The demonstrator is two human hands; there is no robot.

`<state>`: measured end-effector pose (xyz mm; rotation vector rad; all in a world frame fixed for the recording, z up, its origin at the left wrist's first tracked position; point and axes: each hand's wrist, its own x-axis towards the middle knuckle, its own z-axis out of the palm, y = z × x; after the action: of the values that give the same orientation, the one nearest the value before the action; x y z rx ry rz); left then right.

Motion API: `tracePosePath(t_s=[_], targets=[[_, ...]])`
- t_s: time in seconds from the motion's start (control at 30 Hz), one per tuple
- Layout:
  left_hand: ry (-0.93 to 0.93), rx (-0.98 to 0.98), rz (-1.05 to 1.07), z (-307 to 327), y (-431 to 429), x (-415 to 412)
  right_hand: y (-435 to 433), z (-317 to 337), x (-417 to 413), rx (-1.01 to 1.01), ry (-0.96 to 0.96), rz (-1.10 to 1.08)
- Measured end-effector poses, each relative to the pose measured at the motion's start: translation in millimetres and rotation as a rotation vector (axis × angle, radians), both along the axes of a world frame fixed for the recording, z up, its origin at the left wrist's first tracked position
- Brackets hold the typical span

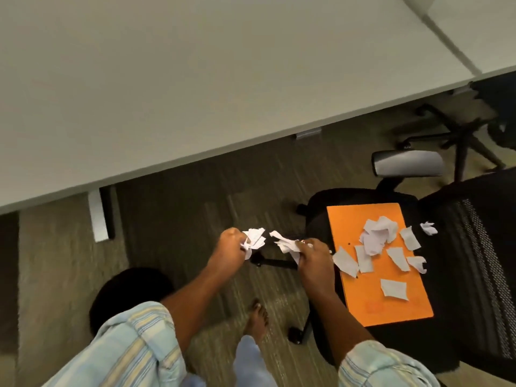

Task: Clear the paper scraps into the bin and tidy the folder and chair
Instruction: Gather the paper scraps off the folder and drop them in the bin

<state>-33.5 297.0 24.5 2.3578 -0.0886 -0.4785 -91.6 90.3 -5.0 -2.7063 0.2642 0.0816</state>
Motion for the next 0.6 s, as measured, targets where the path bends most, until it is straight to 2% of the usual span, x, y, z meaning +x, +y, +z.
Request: tracePosePath(t_s=[0.2, 0.6], targets=[[0.043, -0.017, 0.223, -11, 75, -38, 77, -8, -3, 0.023, 0.019, 0.189], [0.156, 0.035, 0.72, -61, 246, -141, 280, -40, -36, -0.027, 0.224, 0.515]])
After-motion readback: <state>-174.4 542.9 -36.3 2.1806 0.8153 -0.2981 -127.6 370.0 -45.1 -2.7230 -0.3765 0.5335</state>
